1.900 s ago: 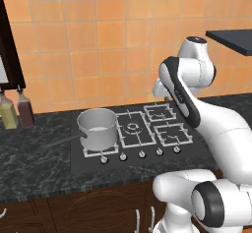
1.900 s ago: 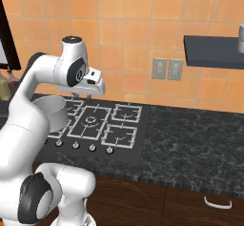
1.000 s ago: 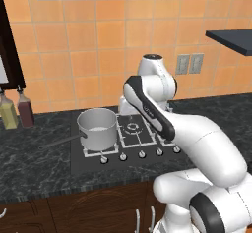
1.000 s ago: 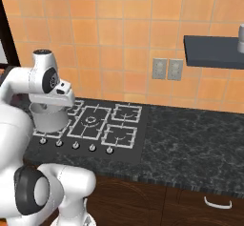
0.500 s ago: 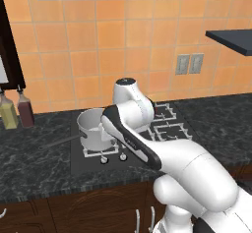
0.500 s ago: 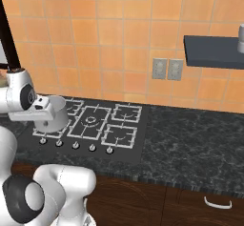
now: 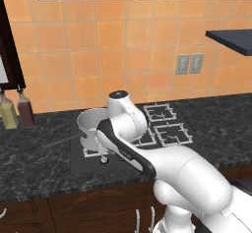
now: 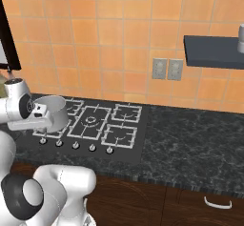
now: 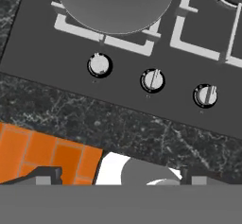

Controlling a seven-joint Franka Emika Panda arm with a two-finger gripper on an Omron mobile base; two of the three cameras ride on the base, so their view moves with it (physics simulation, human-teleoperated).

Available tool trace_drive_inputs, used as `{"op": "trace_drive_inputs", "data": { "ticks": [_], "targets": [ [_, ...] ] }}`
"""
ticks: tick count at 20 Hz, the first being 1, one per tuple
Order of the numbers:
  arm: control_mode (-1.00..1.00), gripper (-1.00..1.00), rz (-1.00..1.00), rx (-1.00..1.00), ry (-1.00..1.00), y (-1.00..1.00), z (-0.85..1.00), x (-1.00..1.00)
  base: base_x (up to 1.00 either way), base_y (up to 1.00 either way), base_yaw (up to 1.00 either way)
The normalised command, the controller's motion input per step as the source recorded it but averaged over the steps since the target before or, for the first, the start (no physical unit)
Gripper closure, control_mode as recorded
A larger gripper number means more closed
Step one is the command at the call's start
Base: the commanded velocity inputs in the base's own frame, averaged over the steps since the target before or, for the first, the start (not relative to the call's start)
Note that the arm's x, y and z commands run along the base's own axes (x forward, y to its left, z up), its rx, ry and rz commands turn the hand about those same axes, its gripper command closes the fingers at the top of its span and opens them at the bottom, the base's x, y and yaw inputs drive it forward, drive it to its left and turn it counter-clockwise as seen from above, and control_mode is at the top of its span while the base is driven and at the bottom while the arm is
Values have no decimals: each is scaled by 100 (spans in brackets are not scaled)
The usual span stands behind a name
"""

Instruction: Turn off the front left burner of the stove.

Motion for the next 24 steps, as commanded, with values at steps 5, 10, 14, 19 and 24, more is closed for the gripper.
{"op": "trace_drive_inputs", "data": {
  "ticks": [5, 10, 14, 19, 24],
  "targets": [
    [-100, -100, 5, 0, 0, 22, -43, 0, 0, 0, 0],
    [-100, -100, 0, -2, -1, 0, -27, 19, 0, 0, 0],
    [-100, -100, 1, 0, 0, 8, -33, 27, 0, 0, 0],
    [-100, -100, 4, 0, 0, 26, -29, 22, 0, 0, 0],
    [-100, -100, 2, 0, 0, 11, -15, 15, 0, 0, 0]
  ]
}}
